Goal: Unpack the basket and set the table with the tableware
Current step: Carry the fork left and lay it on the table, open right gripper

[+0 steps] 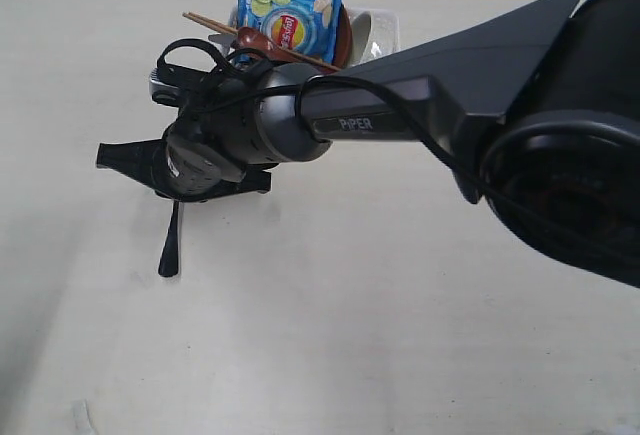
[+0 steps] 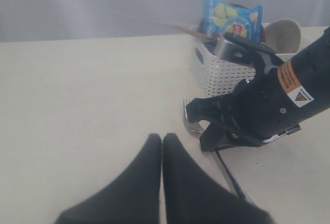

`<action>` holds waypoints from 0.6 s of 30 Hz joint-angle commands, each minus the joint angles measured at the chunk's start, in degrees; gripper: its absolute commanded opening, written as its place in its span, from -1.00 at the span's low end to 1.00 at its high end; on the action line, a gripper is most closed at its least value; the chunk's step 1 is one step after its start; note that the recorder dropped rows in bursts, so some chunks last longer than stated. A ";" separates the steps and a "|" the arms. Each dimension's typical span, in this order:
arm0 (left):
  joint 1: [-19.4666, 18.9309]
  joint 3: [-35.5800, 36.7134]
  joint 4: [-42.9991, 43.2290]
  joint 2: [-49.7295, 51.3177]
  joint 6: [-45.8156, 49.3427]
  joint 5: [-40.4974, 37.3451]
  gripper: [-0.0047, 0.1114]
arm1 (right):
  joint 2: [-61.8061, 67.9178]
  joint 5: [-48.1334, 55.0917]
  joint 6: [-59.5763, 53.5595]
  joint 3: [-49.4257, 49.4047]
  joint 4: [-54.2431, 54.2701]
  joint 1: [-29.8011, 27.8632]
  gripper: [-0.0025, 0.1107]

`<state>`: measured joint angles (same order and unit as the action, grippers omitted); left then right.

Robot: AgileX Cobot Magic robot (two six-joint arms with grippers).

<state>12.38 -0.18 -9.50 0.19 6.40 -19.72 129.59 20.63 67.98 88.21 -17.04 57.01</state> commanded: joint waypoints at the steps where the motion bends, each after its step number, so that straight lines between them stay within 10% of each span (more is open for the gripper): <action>1: 0.33 0.18 0.01 -0.19 -0.20 0.10 -0.92 | 0.62 -1.56 0.18 0.00 -0.50 -0.22 -0.62; 18: 0.33 0.18 0.25 -0.19 -0.20 0.10 -0.92 | -6.80 -3.16 -0.15 0.00 -8.00 -0.94 -0.38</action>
<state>12.38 -0.18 -9.50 0.19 6.40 -19.72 126.53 17.81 67.98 88.21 -19.91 56.90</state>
